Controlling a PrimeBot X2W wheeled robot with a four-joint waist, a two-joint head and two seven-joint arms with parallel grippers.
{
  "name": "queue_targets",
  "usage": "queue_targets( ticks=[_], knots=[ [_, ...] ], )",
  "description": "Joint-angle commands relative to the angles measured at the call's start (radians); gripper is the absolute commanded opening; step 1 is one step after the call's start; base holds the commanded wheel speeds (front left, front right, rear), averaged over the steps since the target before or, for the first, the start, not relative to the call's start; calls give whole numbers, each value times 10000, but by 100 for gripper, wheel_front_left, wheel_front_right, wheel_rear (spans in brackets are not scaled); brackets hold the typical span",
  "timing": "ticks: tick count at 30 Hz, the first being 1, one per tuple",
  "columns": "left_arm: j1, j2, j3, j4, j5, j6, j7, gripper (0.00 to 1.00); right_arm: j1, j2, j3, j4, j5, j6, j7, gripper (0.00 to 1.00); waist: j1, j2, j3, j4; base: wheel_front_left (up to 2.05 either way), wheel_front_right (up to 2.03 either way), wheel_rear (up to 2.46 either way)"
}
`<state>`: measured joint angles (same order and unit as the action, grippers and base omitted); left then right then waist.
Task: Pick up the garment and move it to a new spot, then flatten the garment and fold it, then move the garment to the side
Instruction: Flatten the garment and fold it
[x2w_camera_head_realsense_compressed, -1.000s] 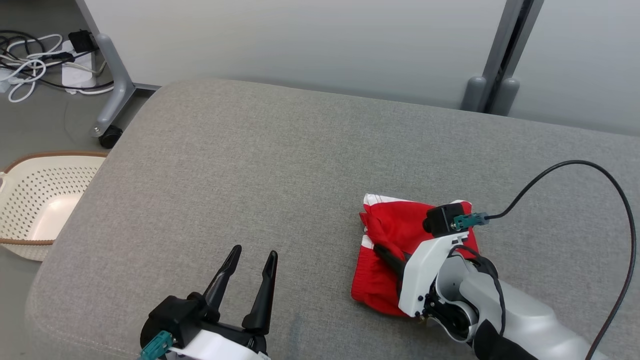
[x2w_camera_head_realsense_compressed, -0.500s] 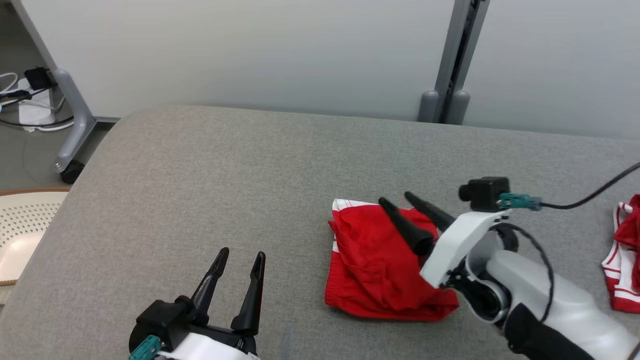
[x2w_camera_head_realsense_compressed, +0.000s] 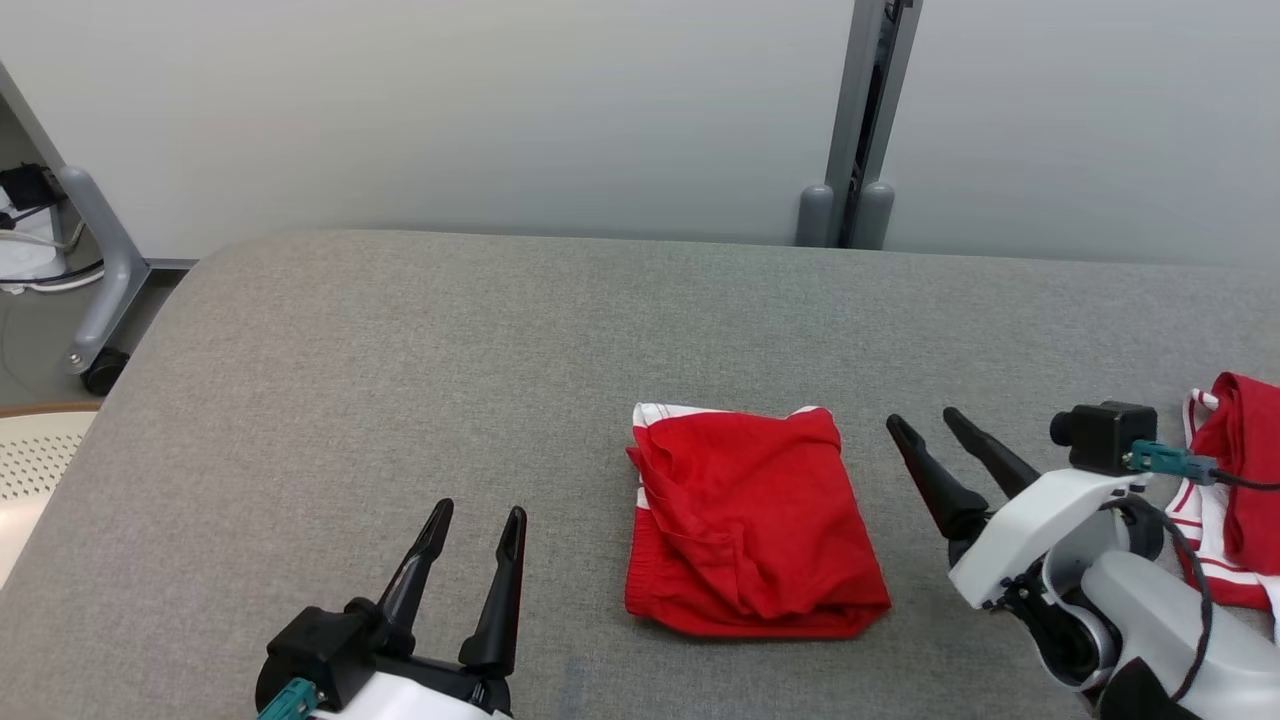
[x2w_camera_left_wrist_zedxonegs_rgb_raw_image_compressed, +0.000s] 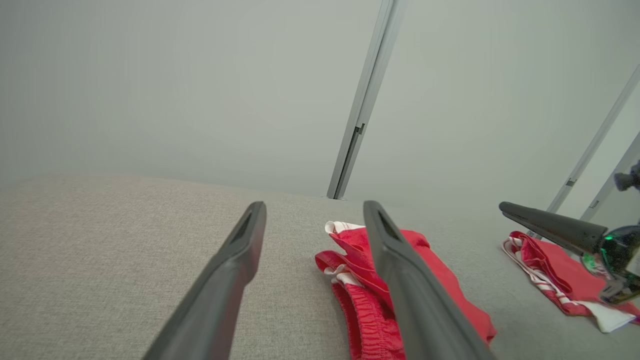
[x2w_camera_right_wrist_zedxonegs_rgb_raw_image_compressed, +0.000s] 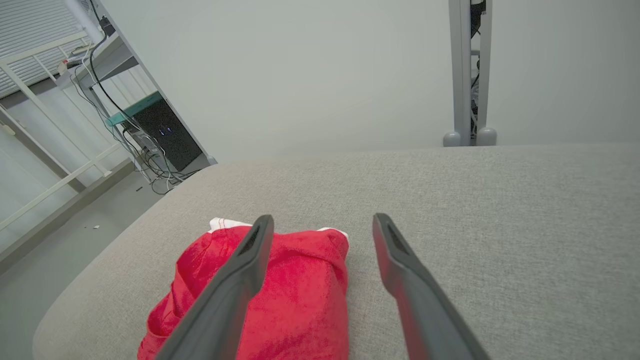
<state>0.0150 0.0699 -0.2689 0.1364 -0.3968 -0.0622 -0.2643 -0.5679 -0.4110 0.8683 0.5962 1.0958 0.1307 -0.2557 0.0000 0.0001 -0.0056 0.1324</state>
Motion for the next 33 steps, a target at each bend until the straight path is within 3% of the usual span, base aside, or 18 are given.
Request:
queue_targets(
  ticks=[1,2,3,11,16,26,33],
  knots=[
    [-41,3,8,21,73,-60,7,100,125,200,-77,183,-129,2,110,100,0,-1,51,80,0,0,0],
    [-79,2,-3,57,77,-76,7,100,172,361,-121,321,-138,2,265,41,0,-1,68,140,0,0,0],
    [-99,1,5,107,68,-74,7,100,240,602,-140,416,3,2,477,0,0,-1,78,200,0,0,0],
    [-274,-39,-30,337,-85,-91,7,100,162,1584,199,1745,180,2,2247,0,0,-1,193,890,0,0,0],
    [-294,-70,38,337,-102,-84,5,100,220,2036,521,2123,87,2,2628,0,0,-1,302,1258,0,0,0],
    [-230,-107,147,299,-5,-128,7,100,477,2664,1635,867,-272,2,2648,0,0,-1,384,1147,0,0,0],
    [-141,-118,218,300,47,-131,5,100,639,2166,1740,-526,-332,2,2286,0,0,-1,226,767,0,0,0]
  ],
)
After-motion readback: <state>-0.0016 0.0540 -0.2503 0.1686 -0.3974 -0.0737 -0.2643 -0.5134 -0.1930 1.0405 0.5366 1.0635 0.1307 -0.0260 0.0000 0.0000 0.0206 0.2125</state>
